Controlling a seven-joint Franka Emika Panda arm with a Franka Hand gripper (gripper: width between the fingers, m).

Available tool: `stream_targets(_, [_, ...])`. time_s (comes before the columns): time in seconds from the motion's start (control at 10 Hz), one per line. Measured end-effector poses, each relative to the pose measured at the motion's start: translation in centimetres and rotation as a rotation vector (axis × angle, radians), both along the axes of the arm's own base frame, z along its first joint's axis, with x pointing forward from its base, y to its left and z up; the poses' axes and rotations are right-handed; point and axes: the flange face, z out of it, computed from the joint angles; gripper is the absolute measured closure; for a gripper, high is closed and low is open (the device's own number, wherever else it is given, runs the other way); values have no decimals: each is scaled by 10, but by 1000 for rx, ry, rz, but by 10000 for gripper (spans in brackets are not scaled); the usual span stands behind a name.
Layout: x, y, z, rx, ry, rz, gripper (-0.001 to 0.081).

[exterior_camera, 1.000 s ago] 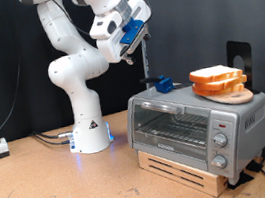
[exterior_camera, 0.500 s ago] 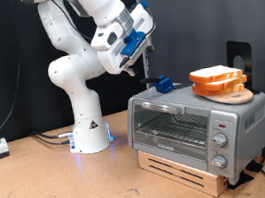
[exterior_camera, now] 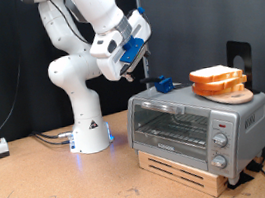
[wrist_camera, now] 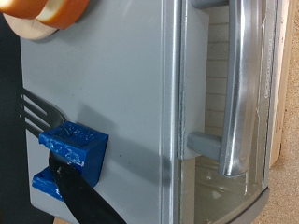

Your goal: Make a piece of toast with the oven

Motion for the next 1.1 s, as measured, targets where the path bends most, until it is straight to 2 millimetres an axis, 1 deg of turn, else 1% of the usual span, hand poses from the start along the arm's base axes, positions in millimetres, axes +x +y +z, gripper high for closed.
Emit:
stream_targets(0.1, [-1, 1, -2, 9, 16, -22, -3])
stream_targets(0.2, [-2, 1, -9, 16, 45, -71, -3])
stream_targets(0.3, [-4, 0, -24, 6, 81, -121, -3])
stream_targets(0.5, [-6, -4, -59, -42, 109, -159, -3])
stream_targets(0.8, [-11, -9, -109, -109, 104, -138, -3])
stream_targets(0.9, [-12, -8, -121, -116, 109, -119, -3])
stream_targets(1.1, [-16, 0, -136, -110, 103, -87, -3])
